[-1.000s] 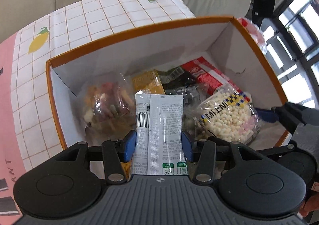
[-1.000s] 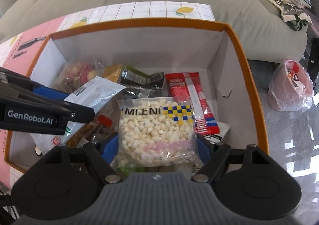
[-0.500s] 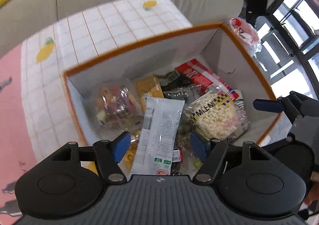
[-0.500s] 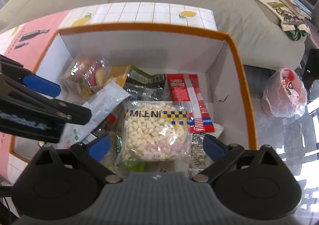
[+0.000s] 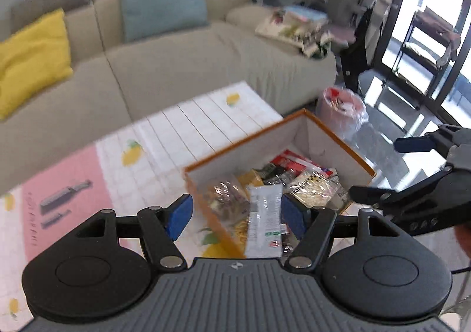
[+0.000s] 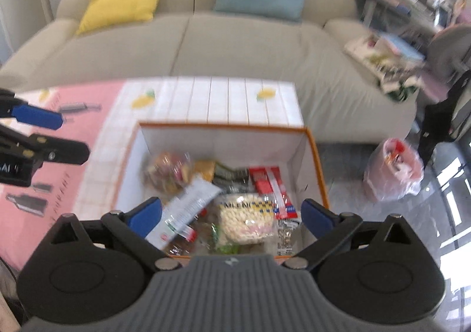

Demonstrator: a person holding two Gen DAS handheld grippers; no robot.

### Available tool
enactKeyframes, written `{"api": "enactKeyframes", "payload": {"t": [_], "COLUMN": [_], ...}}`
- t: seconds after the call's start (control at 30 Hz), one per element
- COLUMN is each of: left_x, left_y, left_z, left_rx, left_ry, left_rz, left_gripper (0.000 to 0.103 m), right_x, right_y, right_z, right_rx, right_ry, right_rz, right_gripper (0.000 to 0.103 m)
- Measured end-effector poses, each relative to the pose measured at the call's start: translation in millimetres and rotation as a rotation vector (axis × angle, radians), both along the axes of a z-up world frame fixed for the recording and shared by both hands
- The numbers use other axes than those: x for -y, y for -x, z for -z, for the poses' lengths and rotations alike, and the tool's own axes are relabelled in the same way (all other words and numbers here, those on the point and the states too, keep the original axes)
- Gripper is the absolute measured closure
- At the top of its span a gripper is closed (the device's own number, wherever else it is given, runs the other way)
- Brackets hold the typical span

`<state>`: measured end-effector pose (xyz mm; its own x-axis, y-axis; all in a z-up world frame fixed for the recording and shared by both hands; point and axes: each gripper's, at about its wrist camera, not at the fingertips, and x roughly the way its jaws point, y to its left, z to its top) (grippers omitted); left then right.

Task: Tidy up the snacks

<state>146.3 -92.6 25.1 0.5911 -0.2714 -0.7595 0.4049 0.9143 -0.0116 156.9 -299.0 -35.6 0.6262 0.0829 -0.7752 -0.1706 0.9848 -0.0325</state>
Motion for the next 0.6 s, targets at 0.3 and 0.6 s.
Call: {"api": "enactKeyframes", "payload": {"t": [0.3,0.6], "left_x": [-53,-66], "left_y": [90,148], "left_z": [-27,-28], "left_rx": [0.235,0.310], "left_ry": [-0.027,-0.037], "left_rz": [-0.153,-0.211], "left_gripper": [0.019,0.013], "right_x": [-30,-56], "right_y": [101,156], "right_z": [-42,-25], "right_rx": [0.226,0.204], "right_ry": [-0.026,-0.061], "right_rz": [0.039,0.148], "right_gripper": [0.003,0.003]}}
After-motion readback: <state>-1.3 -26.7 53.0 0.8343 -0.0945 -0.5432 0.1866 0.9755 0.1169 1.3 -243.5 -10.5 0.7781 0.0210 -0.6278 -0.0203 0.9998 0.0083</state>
